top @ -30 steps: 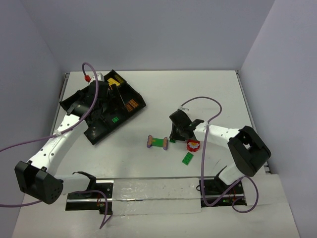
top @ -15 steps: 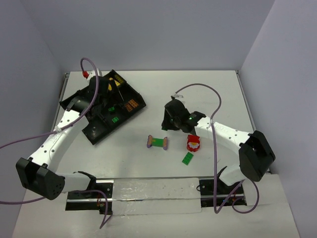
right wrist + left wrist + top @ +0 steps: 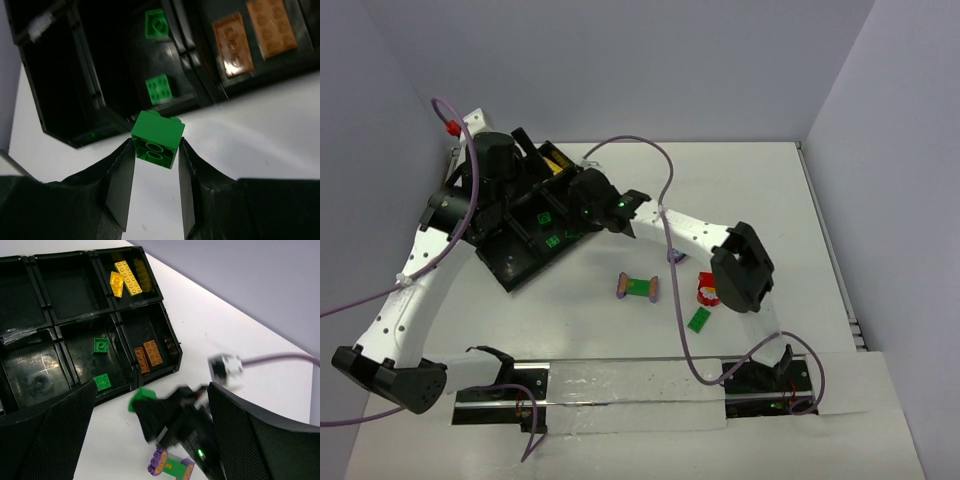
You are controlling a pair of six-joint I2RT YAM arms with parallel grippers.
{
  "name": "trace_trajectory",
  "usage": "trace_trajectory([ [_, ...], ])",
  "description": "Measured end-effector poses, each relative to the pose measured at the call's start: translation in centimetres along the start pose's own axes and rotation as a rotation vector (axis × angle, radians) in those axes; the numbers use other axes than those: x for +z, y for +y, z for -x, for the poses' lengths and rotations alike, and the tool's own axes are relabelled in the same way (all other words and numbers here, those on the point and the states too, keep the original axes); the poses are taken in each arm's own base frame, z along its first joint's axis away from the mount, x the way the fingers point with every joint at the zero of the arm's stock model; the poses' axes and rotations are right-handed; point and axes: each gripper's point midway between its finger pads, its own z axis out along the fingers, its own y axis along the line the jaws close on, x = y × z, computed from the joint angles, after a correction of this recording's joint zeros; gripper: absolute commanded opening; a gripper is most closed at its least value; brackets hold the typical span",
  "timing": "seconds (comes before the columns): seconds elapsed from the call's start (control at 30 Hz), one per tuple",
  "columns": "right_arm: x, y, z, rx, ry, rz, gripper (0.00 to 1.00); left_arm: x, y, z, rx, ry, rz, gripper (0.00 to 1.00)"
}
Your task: Sort the legos into containers by color
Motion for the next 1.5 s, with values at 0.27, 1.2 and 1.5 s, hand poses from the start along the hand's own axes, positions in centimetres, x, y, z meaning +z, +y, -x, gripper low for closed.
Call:
trace_trajectory([
  [0.27, 4.6, 1.9, 1.2, -0.008, -0.019, 0.044, 0.23, -1.3, -0.4, 0.4, -0.013, 0.001, -0.045, 0.99],
  [1.2, -8.9, -4.6, -1.8, -0.029, -0.123, -0.066, 0.73, -0.9, 0.2, -1.0, 0.076, 0.037, -0.05, 0.99],
  [1.5, -18.6, -20.2, -7.5, 0.179, -0.15, -0.387, 0.74, 0.3, -2.5, -10.1, 0.281, 0.241, -0.132, 0.97],
])
